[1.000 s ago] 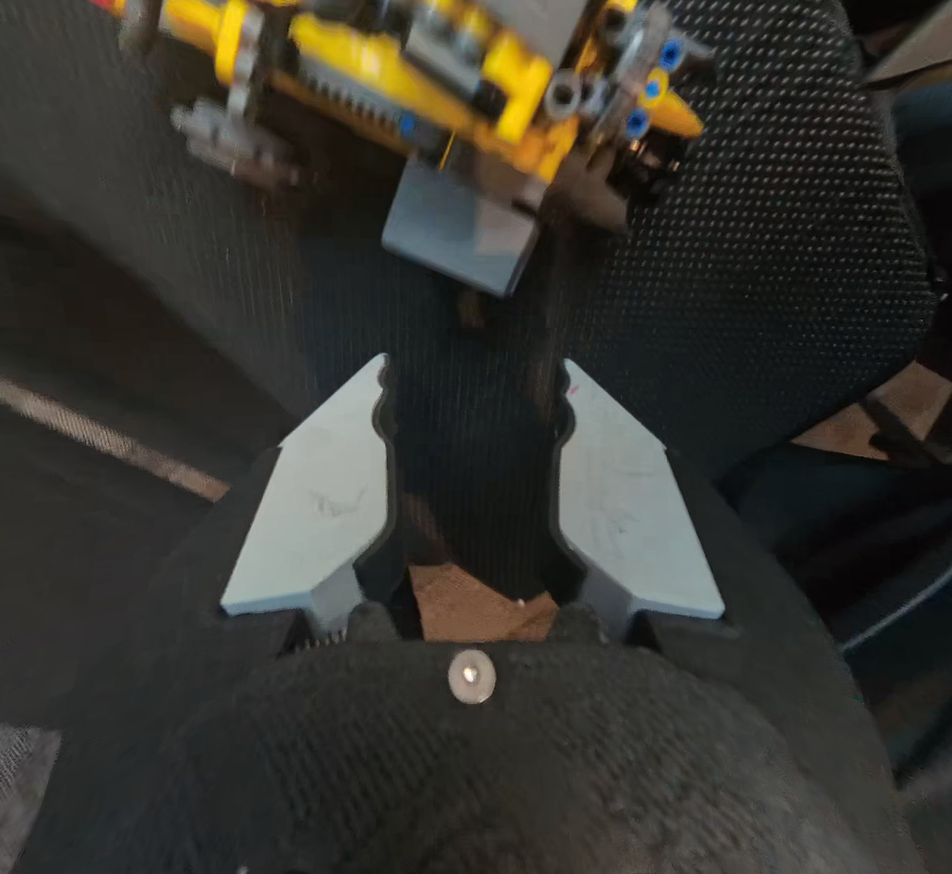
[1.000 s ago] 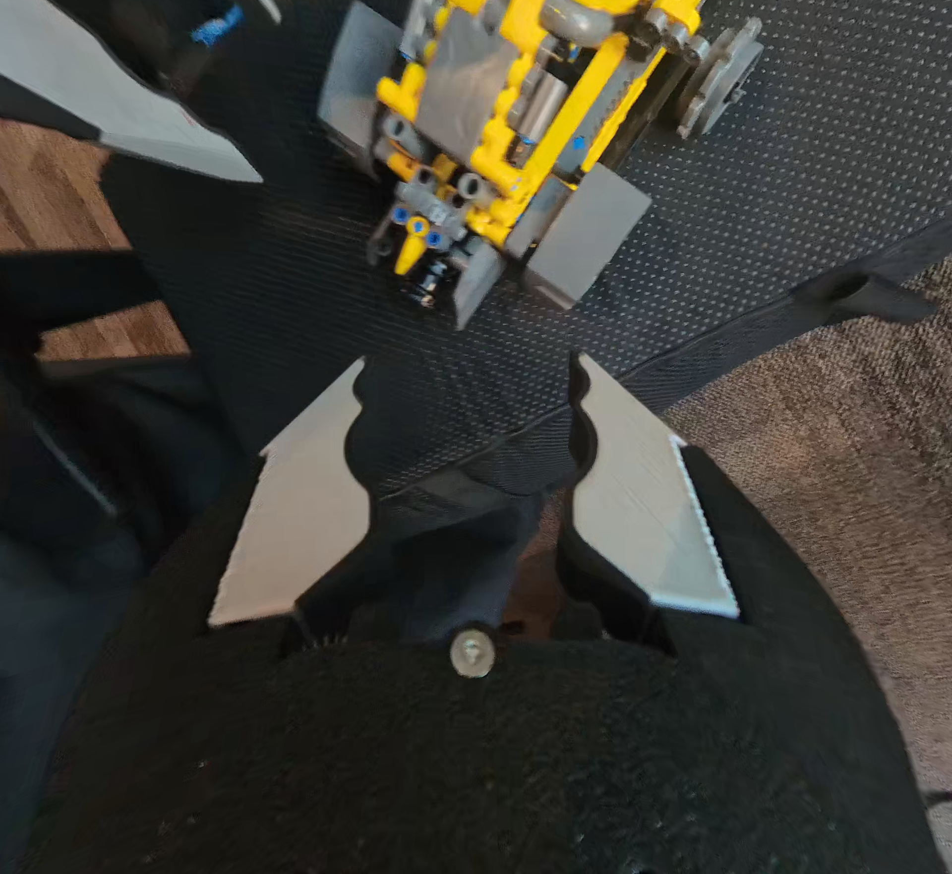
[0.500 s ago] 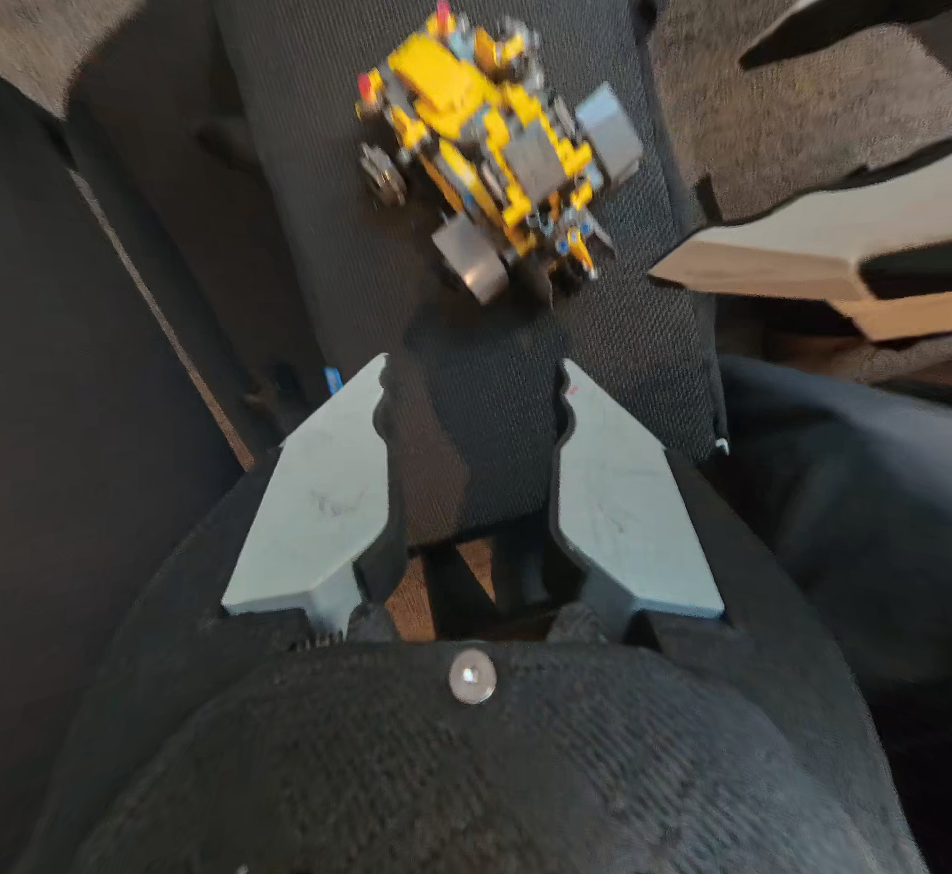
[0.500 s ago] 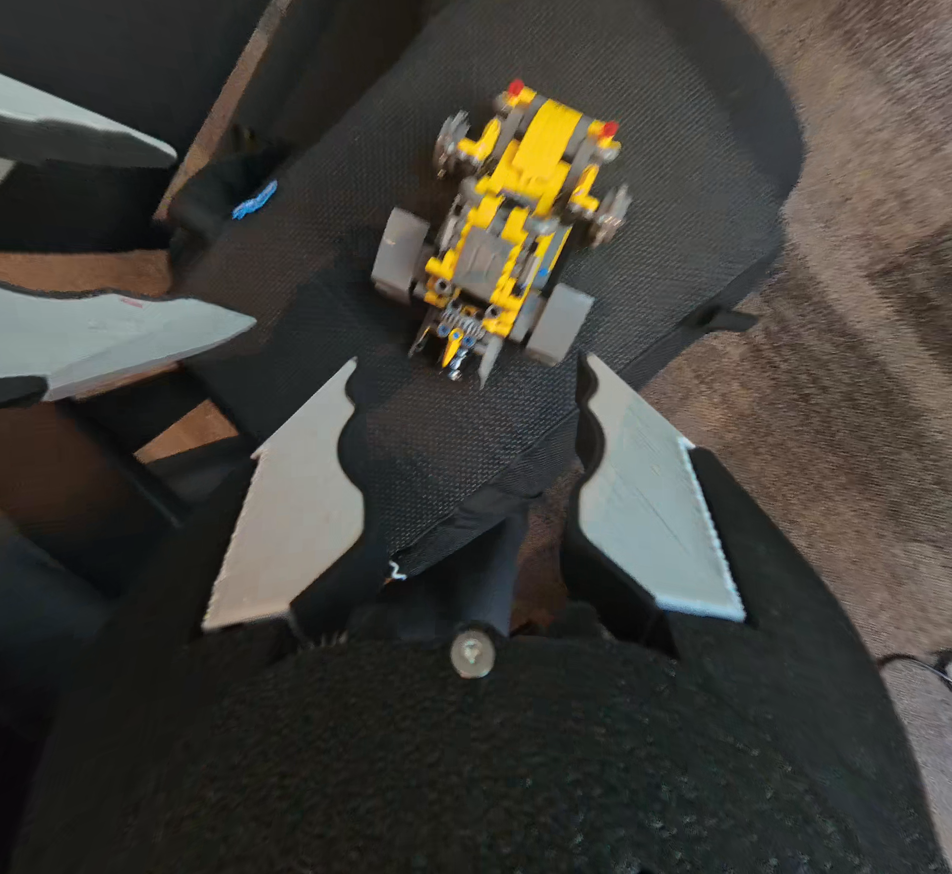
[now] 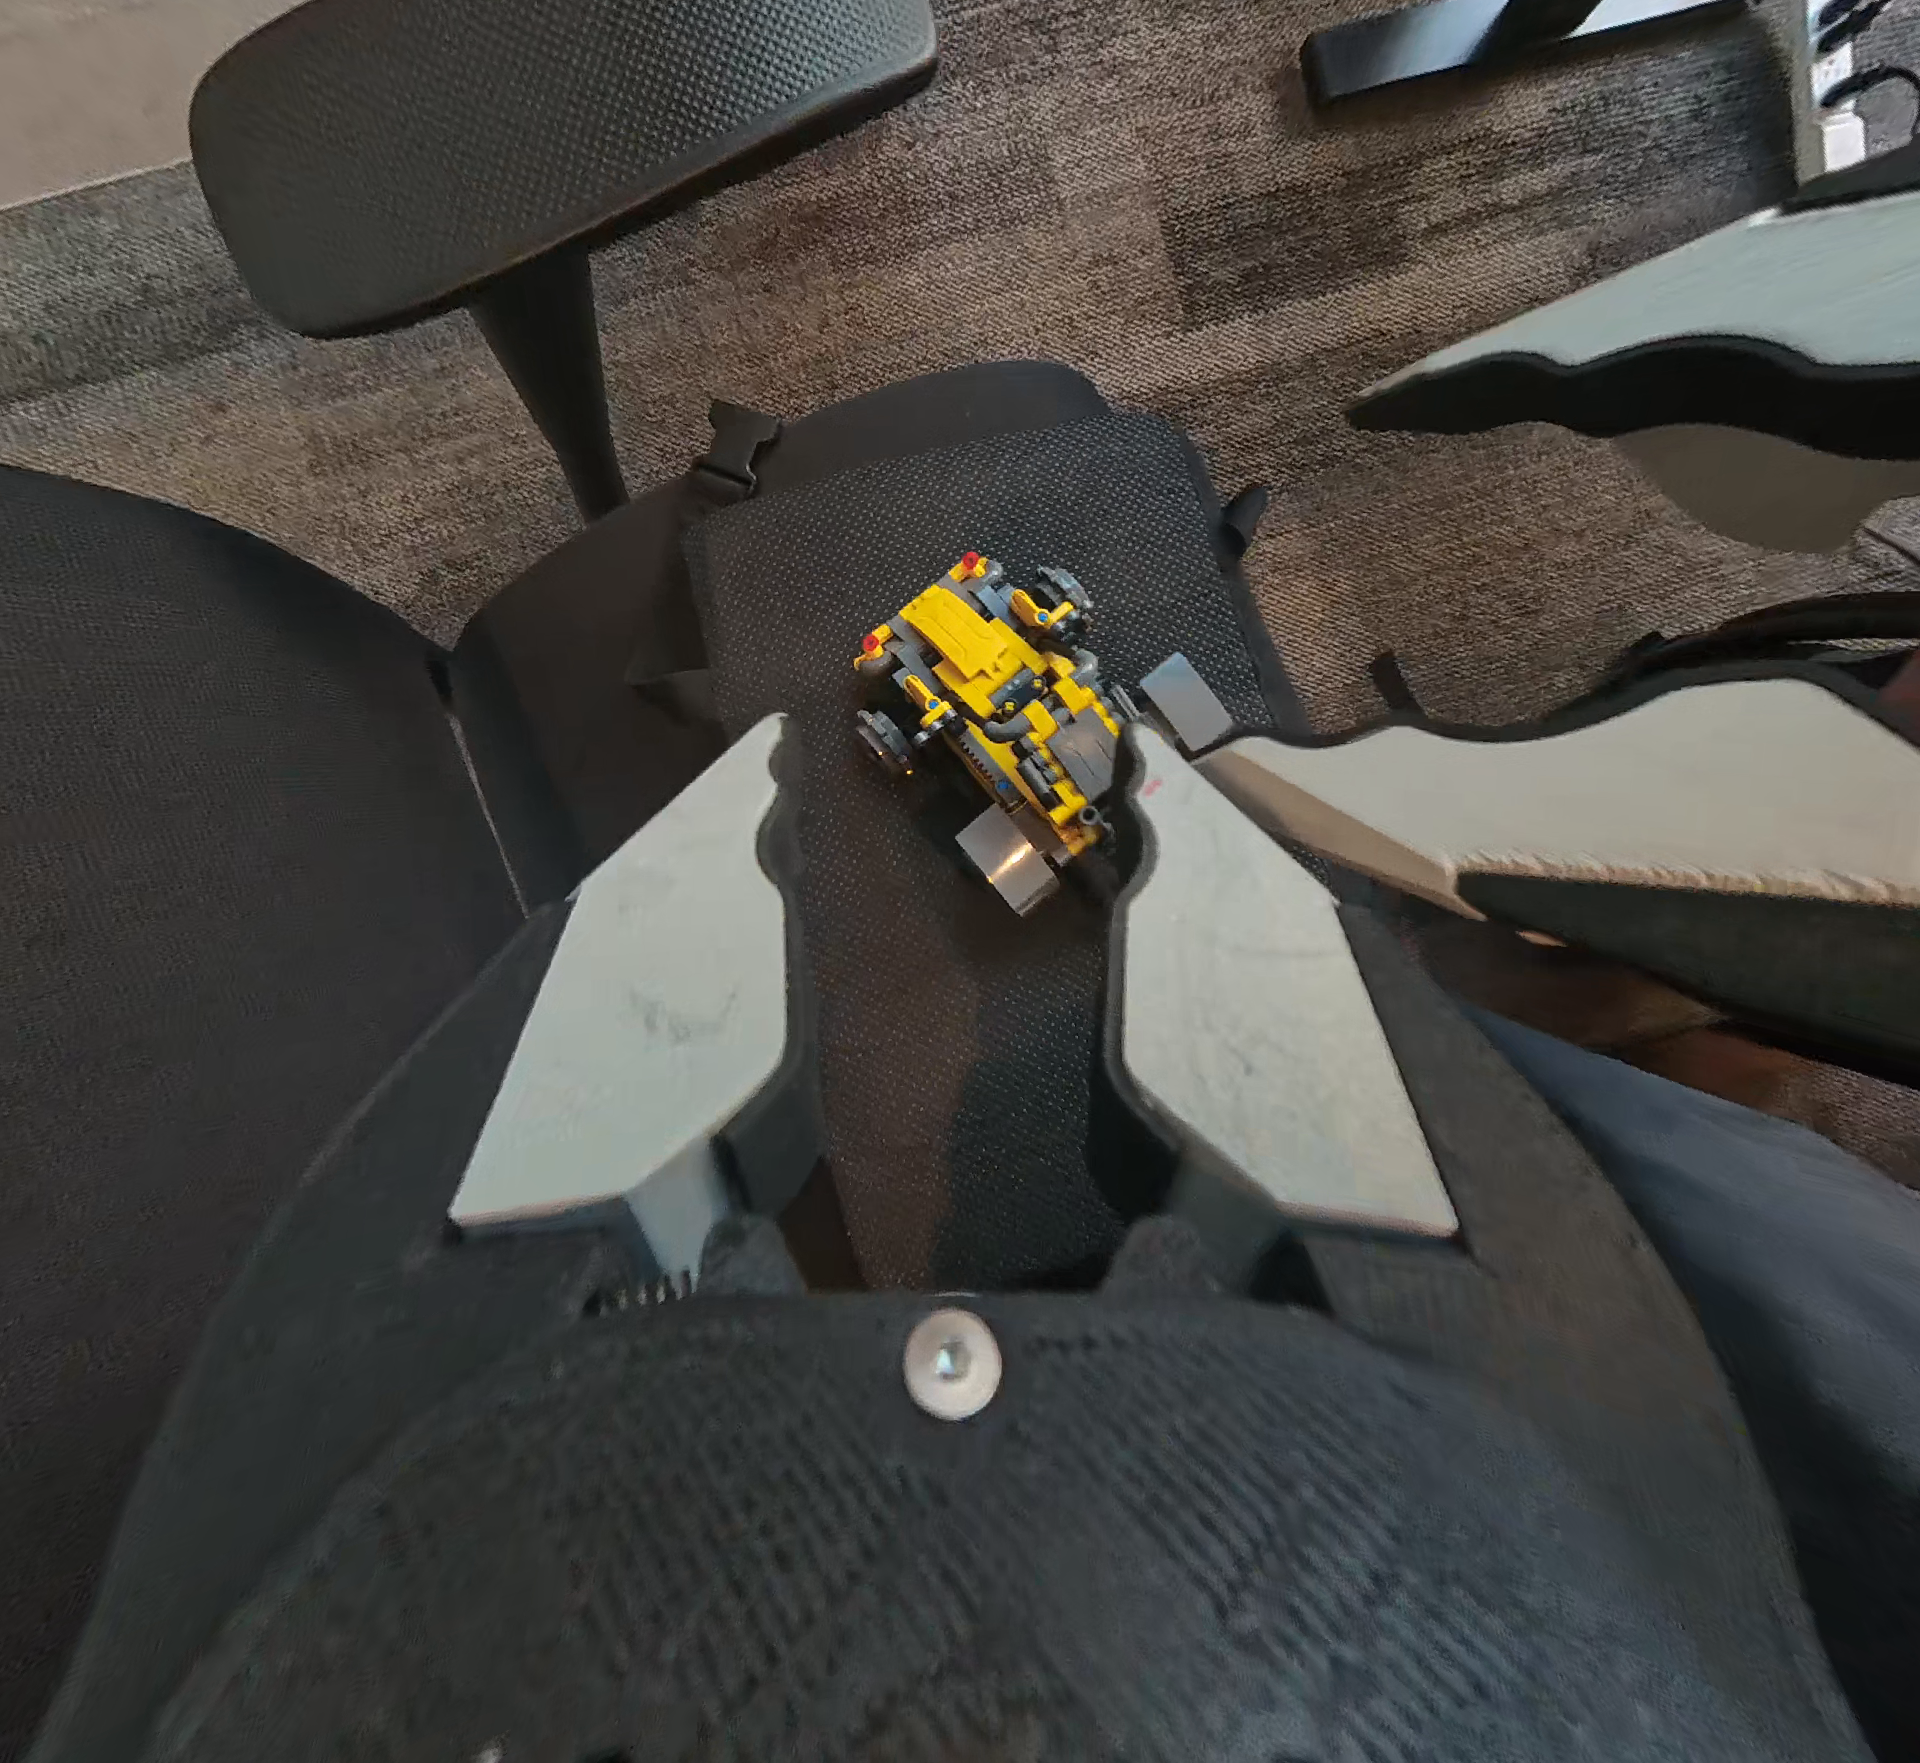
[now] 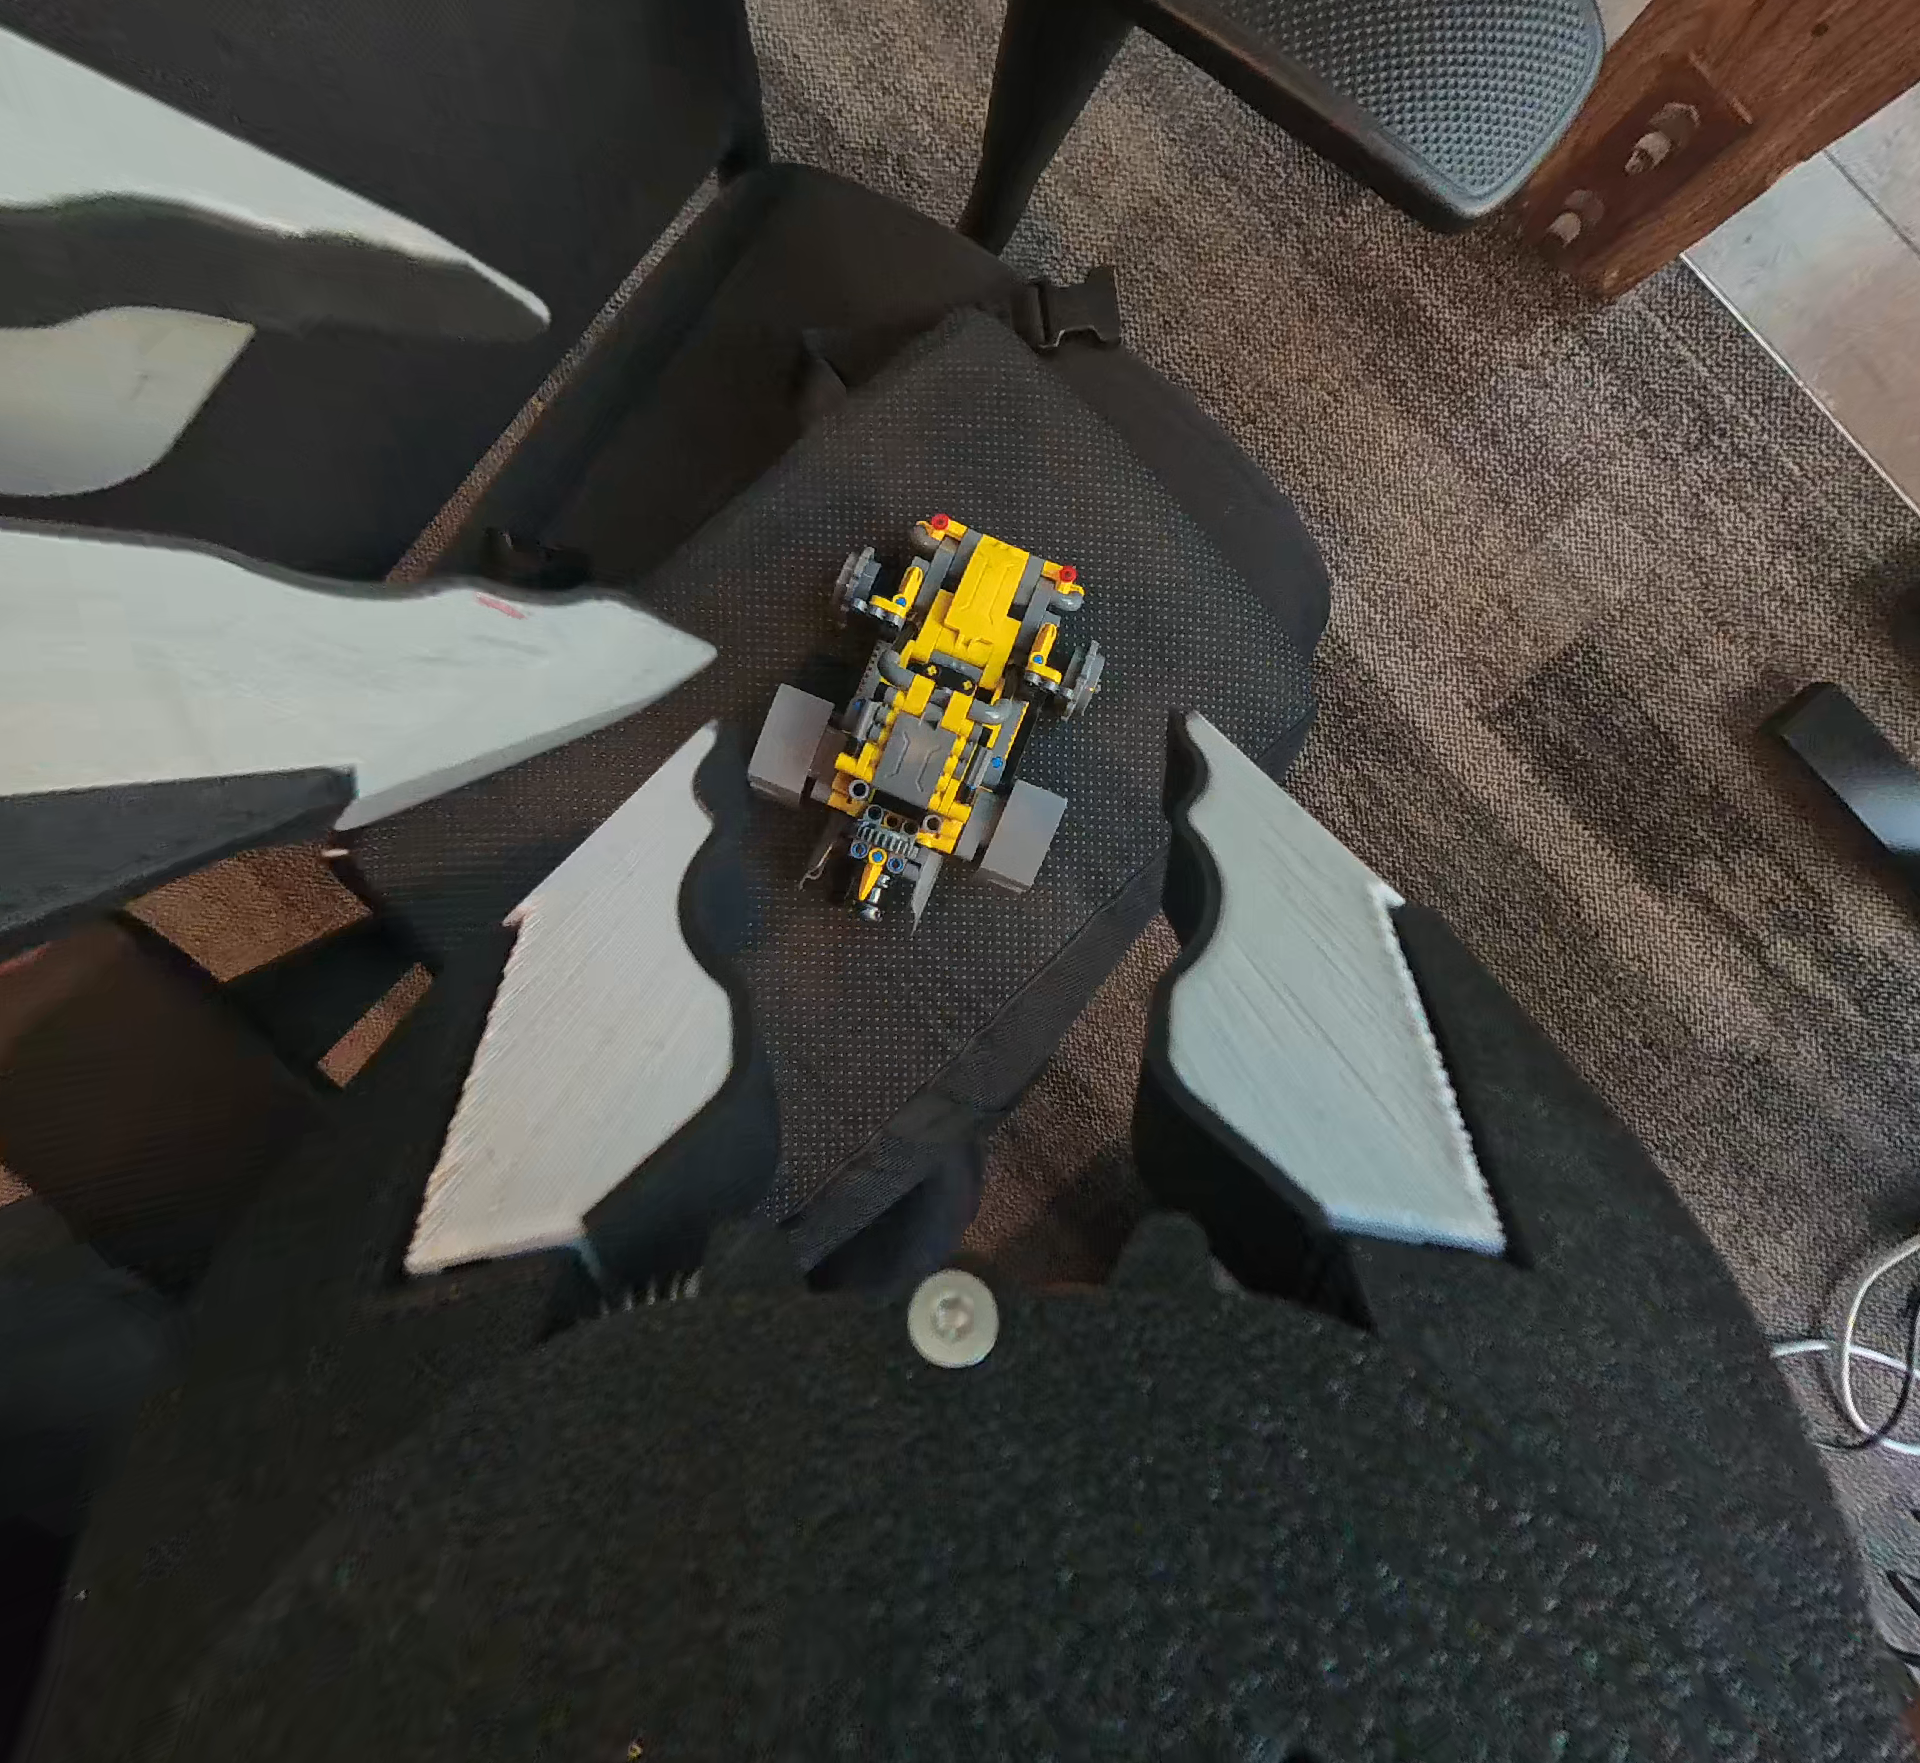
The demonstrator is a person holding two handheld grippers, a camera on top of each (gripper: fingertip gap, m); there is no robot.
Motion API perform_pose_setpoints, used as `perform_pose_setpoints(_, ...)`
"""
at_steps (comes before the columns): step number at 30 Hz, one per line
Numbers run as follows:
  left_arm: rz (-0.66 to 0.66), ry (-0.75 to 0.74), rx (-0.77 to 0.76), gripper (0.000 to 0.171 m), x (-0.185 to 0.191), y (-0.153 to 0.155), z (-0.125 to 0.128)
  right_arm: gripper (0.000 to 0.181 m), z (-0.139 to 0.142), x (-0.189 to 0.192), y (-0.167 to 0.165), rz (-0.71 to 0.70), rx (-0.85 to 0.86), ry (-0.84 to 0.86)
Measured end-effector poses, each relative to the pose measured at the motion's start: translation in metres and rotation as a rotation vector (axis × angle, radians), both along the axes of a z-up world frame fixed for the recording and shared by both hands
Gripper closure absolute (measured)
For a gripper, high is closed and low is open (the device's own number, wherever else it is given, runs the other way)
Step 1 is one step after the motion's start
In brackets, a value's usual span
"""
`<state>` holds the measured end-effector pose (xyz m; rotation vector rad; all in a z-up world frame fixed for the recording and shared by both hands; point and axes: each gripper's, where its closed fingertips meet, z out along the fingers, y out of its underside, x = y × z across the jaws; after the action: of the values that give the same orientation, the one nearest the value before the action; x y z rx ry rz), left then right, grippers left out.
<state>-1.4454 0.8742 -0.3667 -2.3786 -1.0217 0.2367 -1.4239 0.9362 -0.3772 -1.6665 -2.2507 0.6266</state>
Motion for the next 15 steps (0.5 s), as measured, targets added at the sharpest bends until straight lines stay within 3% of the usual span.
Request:
perform_pose_setpoints(3, -0.013, -0.046, -0.005, 0.114, 0.013, -0.003, -0.010, 0.100, -0.004, 0.008, -0.004, 0.005, -0.040, -0.018)
perform_pose_setpoints(6, -0.078, -0.168, -0.017, 0.118, 0.044, -0.011, -0.036, 0.099, -0.025, 0.032, -0.018, 0.048, -0.197, -0.133)
perform_pose_setpoints(11, -0.190, -0.553, 0.088, 0.108, 0.112, -0.026, -0.096, 0.100, -0.072, 0.059, -0.007, 0.026, -0.399, -0.287)
perform_pose_setpoints(15, -0.158, -0.632, 0.096, 0.107, 0.098, -0.036, -0.145, 0.098, -0.106, 0.064, 0.007, 0.044, -0.502, -0.386)
